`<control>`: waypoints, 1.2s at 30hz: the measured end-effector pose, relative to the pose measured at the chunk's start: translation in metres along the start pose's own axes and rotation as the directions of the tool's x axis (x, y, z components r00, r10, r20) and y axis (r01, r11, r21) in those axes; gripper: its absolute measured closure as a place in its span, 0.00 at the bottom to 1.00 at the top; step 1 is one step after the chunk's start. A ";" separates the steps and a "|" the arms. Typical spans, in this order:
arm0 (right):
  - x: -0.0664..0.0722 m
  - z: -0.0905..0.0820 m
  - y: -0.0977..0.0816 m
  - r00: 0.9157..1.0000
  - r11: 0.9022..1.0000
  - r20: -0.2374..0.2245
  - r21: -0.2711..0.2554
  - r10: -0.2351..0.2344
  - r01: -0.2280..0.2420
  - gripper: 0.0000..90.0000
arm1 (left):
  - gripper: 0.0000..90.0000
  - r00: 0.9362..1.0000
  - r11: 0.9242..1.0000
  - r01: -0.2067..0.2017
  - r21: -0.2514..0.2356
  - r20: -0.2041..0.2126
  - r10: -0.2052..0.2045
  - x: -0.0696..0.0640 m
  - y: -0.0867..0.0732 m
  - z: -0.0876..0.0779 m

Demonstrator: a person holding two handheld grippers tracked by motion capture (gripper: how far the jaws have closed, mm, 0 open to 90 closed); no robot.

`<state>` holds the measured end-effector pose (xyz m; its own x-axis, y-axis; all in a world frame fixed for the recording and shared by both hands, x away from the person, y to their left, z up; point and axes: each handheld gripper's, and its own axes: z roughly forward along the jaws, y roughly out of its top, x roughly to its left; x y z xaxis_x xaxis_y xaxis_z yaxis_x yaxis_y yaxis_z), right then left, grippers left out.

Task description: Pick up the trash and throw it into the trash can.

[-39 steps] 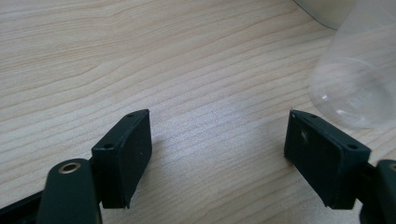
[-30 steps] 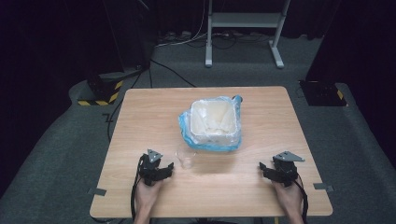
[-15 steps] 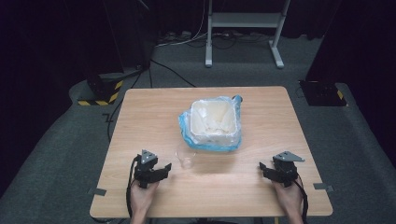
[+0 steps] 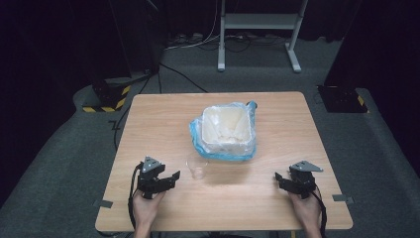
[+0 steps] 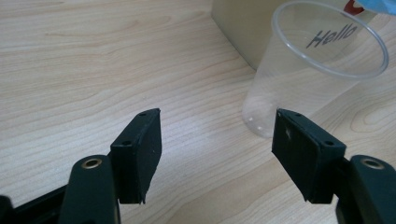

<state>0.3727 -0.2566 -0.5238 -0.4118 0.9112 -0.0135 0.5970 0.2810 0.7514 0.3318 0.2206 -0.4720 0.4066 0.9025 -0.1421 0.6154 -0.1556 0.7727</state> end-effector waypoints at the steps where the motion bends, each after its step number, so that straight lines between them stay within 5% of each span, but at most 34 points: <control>1: 0.000 0.000 0.000 1.000 1.000 0.000 0.000 0.000 0.000 0.39 | 0.37 1.000 1.000 0.000 0.002 0.000 0.000 0.000 0.001 0.000; 36: 0.000 0.000 0.000 1.000 1.000 0.000 0.000 0.000 0.000 0.39 | 0.48 0.999 0.999 -0.013 -0.033 0.032 0.014 -0.011 0.053 0.001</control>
<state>0.3727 -0.2566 -0.5238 -0.4121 0.9111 -0.0137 0.5969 0.2813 0.7514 0.3607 0.2023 -0.4302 0.4371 0.8866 -0.1509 0.5872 -0.1543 0.7946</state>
